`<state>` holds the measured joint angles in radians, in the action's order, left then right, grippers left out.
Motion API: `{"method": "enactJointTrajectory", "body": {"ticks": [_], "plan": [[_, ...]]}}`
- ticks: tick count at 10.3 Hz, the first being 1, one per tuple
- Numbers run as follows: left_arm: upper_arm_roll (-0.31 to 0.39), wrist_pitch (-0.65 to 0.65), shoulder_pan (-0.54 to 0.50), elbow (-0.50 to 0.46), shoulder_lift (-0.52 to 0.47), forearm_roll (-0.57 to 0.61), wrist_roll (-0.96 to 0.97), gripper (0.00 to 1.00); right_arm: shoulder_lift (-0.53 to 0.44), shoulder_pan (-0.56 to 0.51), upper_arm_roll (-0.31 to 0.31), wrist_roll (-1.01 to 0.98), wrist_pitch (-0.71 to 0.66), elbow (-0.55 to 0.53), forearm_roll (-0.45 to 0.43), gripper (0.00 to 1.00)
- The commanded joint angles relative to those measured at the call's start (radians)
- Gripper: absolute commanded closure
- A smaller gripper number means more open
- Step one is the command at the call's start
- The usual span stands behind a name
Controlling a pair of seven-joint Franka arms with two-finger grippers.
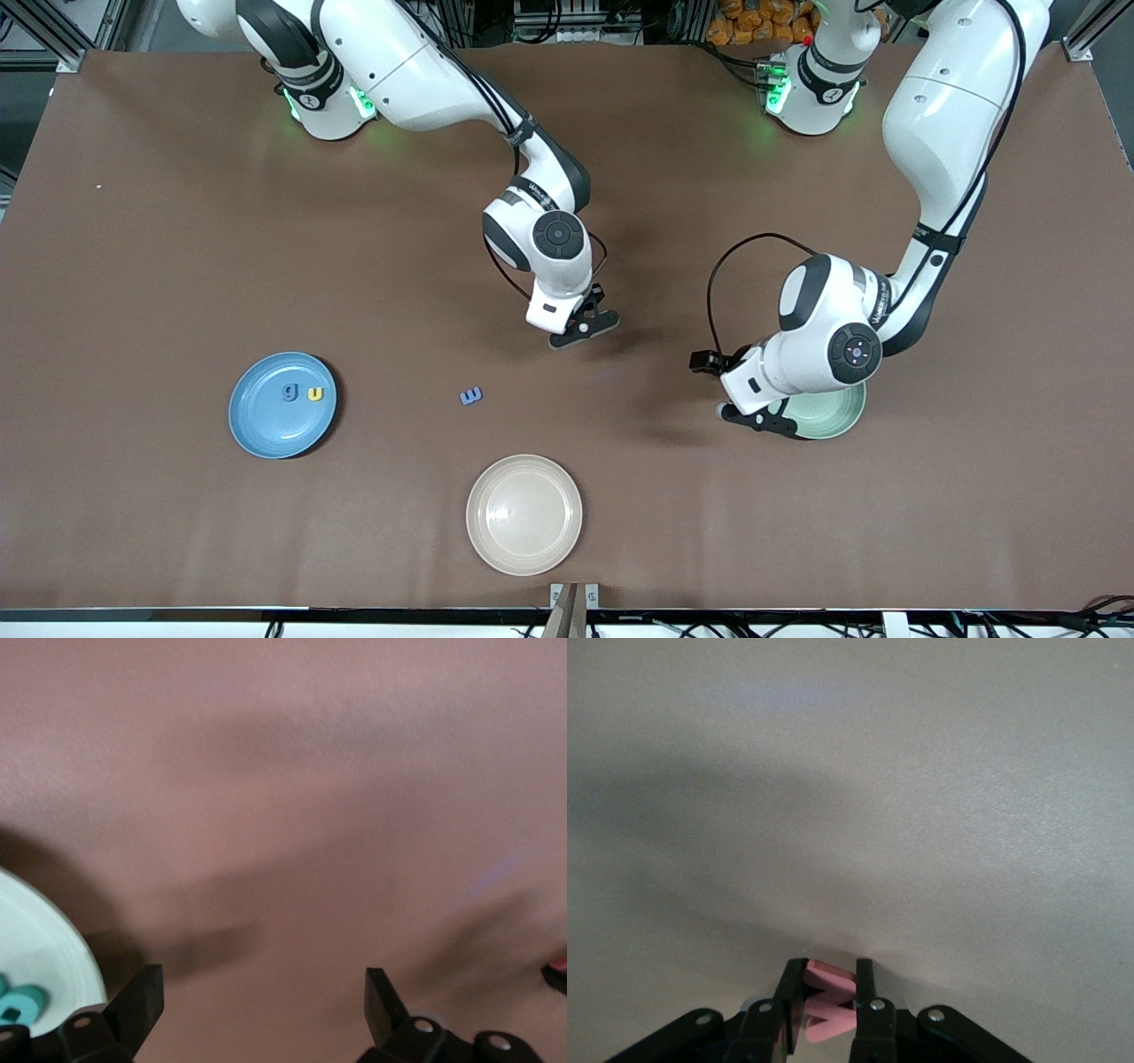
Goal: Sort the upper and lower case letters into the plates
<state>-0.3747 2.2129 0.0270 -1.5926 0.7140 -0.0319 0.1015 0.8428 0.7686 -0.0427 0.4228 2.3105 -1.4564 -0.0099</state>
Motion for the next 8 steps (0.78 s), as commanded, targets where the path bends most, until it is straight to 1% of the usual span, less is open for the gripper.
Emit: {"method": "enactJointTrajectory", "body": {"ticks": [1, 3, 5, 6, 7, 8], "plan": [[0.01, 0.056, 0.034, 0.008, 0.021, -0.011, 0.05, 0.0, -0.022, 0.009, 0.017, 0.052, -0.006, -0.001, -0.015, 1.0], [0.031, 0.134, 0.091, 0.008, 0.051, -0.008, 0.14, 0.0, -0.048, 0.011, 0.096, 0.082, -0.003, 0.008, -0.015, 1.0], [0.033, 0.238, 0.151, 0.01, 0.1, -0.008, 0.298, 0.0, -0.083, 0.012, 0.214, 0.099, -0.008, 0.001, -0.015, 1.0], [0.042, 0.275, 0.186, 0.011, 0.11, -0.008, 0.381, 0.0, -0.085, 0.012, 0.28, 0.118, -0.008, 0.001, -0.015, 1.0], [0.054, 0.295, 0.224, 0.016, 0.113, -0.008, 0.45, 0.0, -0.084, 0.011, 0.335, 0.172, -0.008, -0.001, -0.013, 1.0], [0.065, 0.295, 0.264, 0.017, 0.11, 0.007, 0.458, 0.0, -0.079, -0.001, 0.378, 0.227, -0.006, -0.001, -0.013, 1.0]]}}
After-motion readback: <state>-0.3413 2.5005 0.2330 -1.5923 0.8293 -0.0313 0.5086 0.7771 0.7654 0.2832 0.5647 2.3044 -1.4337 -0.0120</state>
